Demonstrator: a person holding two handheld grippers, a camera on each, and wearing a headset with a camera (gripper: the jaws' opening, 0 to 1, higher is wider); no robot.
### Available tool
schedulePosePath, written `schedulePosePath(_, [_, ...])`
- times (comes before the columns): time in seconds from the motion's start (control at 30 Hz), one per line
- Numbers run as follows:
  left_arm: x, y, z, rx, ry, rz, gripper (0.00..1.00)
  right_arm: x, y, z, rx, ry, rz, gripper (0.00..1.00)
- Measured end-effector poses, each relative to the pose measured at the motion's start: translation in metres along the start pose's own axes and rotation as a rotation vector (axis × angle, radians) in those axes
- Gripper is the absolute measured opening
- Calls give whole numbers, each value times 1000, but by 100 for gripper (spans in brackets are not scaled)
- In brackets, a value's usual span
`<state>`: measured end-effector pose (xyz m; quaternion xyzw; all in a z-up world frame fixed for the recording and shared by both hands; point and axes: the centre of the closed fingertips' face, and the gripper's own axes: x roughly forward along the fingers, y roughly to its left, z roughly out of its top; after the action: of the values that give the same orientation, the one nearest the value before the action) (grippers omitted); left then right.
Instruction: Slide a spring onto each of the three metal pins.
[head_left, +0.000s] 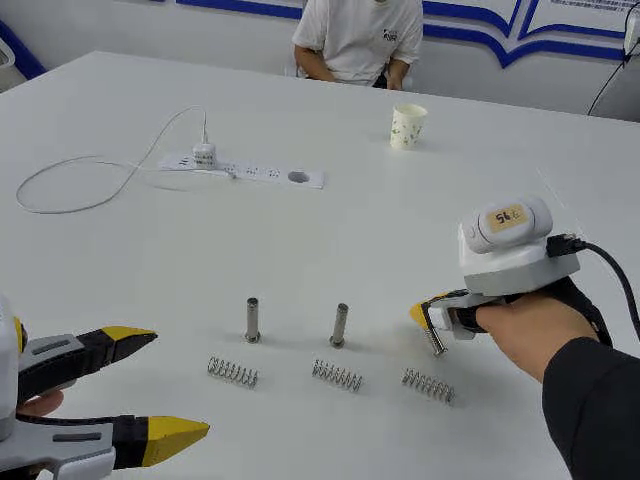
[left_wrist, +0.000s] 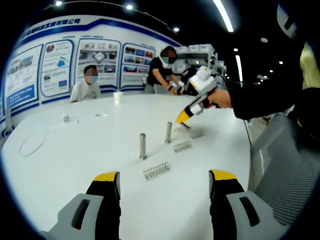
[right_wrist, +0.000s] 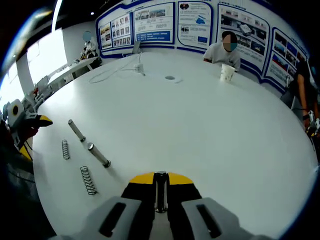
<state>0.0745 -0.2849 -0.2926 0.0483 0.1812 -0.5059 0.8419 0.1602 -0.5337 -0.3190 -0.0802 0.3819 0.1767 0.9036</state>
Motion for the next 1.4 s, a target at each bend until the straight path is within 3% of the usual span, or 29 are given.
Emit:
schedulePosePath(0.3, [1,-2,1,7,4,-7,73,-15,5,-1,-11,-32,0,9])
schedulePosePath(1.4, [-2,-2,2,10,1,0,73,-29,15,-5,-24,-101,12,9])
